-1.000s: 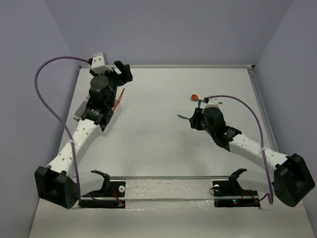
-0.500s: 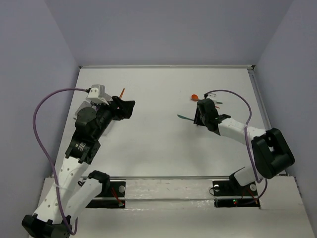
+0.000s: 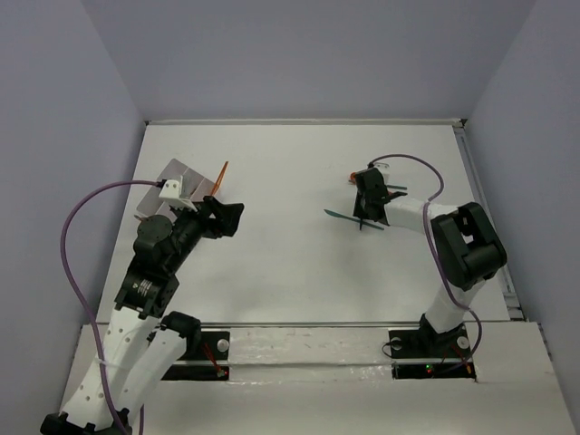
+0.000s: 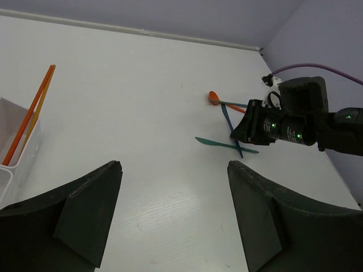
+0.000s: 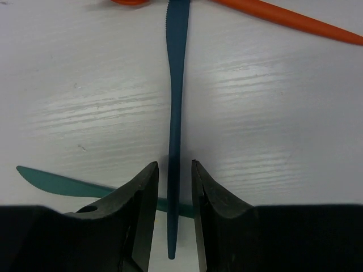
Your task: Sort the eating utensils into containers
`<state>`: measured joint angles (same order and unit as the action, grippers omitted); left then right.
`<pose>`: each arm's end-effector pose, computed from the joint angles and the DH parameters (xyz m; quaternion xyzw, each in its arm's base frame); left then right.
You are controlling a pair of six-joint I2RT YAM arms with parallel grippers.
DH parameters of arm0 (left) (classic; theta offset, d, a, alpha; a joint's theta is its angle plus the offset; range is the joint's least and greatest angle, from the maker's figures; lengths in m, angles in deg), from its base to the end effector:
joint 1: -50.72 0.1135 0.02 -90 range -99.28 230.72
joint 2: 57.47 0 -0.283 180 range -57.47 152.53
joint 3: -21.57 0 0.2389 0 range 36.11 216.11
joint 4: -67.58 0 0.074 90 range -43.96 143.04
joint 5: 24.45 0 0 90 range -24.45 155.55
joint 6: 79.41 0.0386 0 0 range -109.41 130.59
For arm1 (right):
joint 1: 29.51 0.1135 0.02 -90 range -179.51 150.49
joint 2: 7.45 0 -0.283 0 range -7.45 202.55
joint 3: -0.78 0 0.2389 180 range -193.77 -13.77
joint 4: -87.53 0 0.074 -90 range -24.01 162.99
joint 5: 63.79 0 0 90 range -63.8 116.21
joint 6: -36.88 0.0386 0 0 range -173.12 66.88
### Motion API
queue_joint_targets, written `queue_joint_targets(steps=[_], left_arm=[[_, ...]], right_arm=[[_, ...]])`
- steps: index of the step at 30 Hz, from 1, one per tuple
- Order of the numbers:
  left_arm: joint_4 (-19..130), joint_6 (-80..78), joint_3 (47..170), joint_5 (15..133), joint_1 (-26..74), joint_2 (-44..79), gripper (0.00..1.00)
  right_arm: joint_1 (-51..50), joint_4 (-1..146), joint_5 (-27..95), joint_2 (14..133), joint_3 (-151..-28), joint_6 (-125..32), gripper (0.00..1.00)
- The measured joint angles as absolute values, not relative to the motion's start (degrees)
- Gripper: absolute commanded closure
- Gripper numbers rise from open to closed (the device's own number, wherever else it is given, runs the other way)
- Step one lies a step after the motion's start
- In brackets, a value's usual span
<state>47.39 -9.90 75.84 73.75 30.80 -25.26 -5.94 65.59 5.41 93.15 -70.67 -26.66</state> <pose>0.1054 -0.0441 0.3577 0.0479 0.6939 -0.2942 0.6554 0.3261 0.1273 0.1896 0.0835 0.9256 -0.0157 0.3688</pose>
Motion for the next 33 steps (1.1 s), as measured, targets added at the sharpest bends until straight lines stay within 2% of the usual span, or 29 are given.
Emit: queue_joint_targets(steps=[13,21,28,33], left_arm=[[47.17,-9.81,75.84,74.54,30.8,-24.5,0.13],[47.22,-9.98,75.84,75.76,30.8,-22.57,0.17],[49.12,-12.24,75.84,80.11,30.95,-19.62,0.25],[53.16,-16.17,74.77,84.49,30.95,-16.43,0.29]], right_arm=[[-5.96,66.18,5.23,95.27,-71.68,-27.64,0.93],[-5.98,66.07,8.82,88.51,-67.92,-28.23,0.93],[-5.32,67.29,16.03,78.07,-64.38,-28.3,0.93],[-2.18,67.4,21.82,74.79,-62.3,-28.28,0.93]])
